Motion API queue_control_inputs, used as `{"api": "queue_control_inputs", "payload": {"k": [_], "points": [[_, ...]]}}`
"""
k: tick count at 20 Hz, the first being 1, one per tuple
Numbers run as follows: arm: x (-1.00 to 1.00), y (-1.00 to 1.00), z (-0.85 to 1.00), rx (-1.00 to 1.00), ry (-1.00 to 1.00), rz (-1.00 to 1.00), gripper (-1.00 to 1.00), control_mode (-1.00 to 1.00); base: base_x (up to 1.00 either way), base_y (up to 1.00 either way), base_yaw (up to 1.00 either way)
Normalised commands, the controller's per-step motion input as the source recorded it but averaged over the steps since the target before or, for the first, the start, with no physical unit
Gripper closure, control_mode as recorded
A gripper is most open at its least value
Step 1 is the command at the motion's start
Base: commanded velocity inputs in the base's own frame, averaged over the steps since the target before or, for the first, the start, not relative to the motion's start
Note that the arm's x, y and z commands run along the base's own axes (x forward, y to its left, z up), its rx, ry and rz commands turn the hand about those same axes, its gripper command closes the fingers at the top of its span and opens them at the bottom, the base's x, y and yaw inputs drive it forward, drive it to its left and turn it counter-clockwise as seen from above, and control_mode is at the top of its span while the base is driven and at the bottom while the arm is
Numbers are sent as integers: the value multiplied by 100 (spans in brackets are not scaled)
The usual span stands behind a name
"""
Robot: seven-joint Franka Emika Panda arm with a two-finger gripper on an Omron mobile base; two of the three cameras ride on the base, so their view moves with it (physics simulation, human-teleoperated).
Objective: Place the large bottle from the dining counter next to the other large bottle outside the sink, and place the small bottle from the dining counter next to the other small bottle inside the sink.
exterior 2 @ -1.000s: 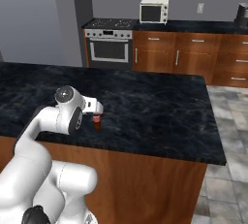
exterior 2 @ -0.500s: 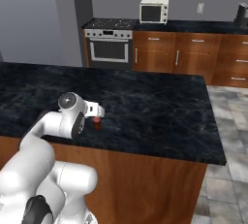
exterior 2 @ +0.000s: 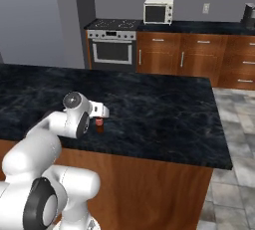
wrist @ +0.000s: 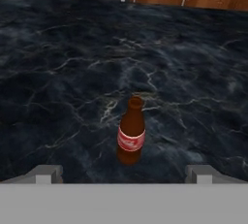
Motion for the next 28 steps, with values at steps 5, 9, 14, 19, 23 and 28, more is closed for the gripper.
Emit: {"api": "queue_control_inputs", "payload": {"k": [5,9,14,19,23,28], "points": [[3,0,0,0,5,0,-100,-100,0,0,0],[5,0,0,0,6,0,-100,-100,0,0,0],[11,0,0,0,4,0,-100,-100,0,0,0],[8,0,0,0,0,0,-100,-100,0,0,0],[0,0,0,0,0,0,-100,-100,0,0,0],[0,0,-2,0,0,0,-100,-100,0,0,0]]}}
